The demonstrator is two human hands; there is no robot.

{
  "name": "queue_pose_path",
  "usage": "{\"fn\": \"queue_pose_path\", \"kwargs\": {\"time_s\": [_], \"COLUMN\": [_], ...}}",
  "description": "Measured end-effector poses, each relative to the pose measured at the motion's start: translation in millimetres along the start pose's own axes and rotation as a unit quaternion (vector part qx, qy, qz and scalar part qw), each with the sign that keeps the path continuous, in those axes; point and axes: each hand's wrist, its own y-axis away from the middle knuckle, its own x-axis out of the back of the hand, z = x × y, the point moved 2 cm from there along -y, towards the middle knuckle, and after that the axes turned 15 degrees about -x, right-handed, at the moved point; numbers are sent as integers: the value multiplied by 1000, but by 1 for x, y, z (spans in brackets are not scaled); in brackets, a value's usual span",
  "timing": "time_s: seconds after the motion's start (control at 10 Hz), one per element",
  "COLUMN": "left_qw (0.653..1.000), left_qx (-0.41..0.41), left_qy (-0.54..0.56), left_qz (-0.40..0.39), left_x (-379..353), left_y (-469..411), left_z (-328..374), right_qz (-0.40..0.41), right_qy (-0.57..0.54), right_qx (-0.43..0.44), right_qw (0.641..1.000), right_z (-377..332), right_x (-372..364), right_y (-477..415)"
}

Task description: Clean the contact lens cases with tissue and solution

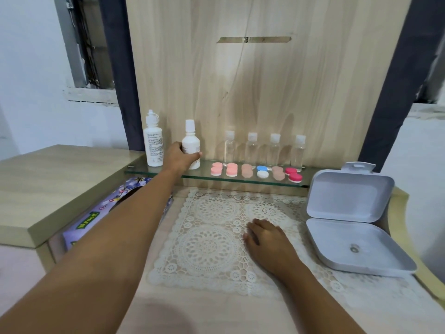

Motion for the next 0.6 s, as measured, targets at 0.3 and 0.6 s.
{"fn": "queue_pose_path", "kwargs": {"time_s": [0.3, 0.6], "left_qw": [1000, 999], "left_qx": [-7, -22], "left_qy": [-8, 2], "left_qz": [-5, 30], "left_x": [1, 12], "left_y": [0, 13], "left_z": [-5, 9], "right_qz": [2, 3], "right_qy": [7, -4], "right_qx": [2, -4], "right_qw": [1000, 1000], "right_z": [-1, -1], "right_x": [1, 1], "right_y": [1, 2]}}
